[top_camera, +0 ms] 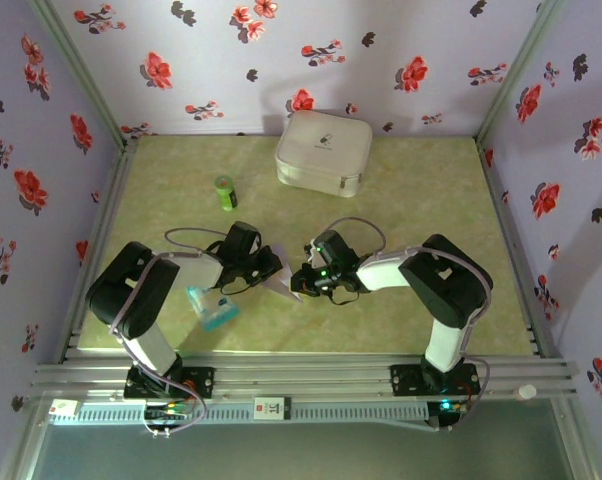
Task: Fold a paper plane with a square sheet of paper (pick it up from the middle)
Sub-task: Fourth fold the wing at the center of the table.
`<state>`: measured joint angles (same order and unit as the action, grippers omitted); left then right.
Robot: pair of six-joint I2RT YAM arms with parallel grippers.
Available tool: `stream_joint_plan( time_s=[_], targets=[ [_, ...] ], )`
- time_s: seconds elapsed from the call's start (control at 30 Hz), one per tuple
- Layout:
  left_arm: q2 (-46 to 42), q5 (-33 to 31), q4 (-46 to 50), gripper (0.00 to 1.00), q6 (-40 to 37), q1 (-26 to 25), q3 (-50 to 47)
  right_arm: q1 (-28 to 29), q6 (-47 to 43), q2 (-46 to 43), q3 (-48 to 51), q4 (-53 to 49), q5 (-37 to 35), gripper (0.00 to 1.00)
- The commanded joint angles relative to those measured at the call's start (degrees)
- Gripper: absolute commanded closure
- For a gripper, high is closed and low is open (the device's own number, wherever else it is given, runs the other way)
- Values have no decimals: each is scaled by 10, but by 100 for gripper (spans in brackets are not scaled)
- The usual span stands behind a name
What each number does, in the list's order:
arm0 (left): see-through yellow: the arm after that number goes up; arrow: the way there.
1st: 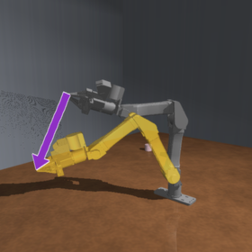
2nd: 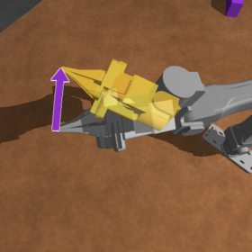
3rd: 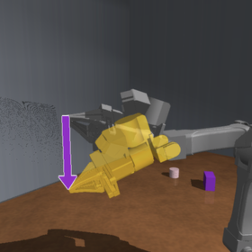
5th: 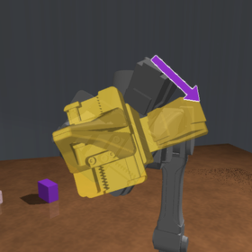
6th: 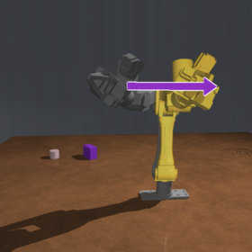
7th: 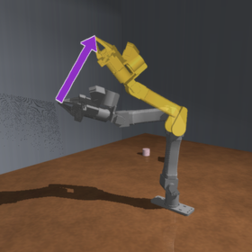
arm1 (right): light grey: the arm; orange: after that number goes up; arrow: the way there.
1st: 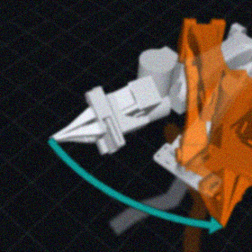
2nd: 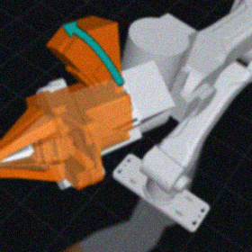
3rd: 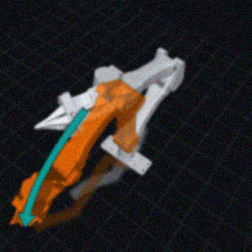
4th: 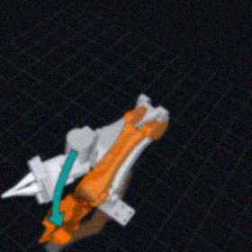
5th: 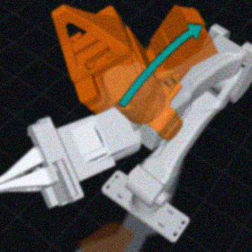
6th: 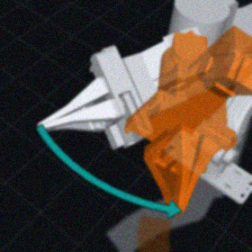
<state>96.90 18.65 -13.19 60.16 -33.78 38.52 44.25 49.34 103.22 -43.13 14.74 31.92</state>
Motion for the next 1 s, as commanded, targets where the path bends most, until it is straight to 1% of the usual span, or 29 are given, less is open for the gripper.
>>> stream_joint_plan(
  time_s=[0.0, 0.33, 0.6, 0.77, 0.97],
  targets=[
    [17, -10, 30, 92, -16, 4, -4, 3, 0, -9, 17, -56, -20, 89],
    [14, -11, 26, 92, -15, 5, -9, 2, -1, -44, 33, -66, -21, 87],
    [11, -10, 21, 92, -12, 5, -13, 2, 0, -33, 45, -57, -2, 90],
    [12, -10, 19, 92, -11, 5, -15, 2, 4, -27, 61, -46, 7, 90],
    [12, -11, 15, 92, -9, 5, -17, 2, 7, -46, 53, -49, 7, 89]
  ],
)
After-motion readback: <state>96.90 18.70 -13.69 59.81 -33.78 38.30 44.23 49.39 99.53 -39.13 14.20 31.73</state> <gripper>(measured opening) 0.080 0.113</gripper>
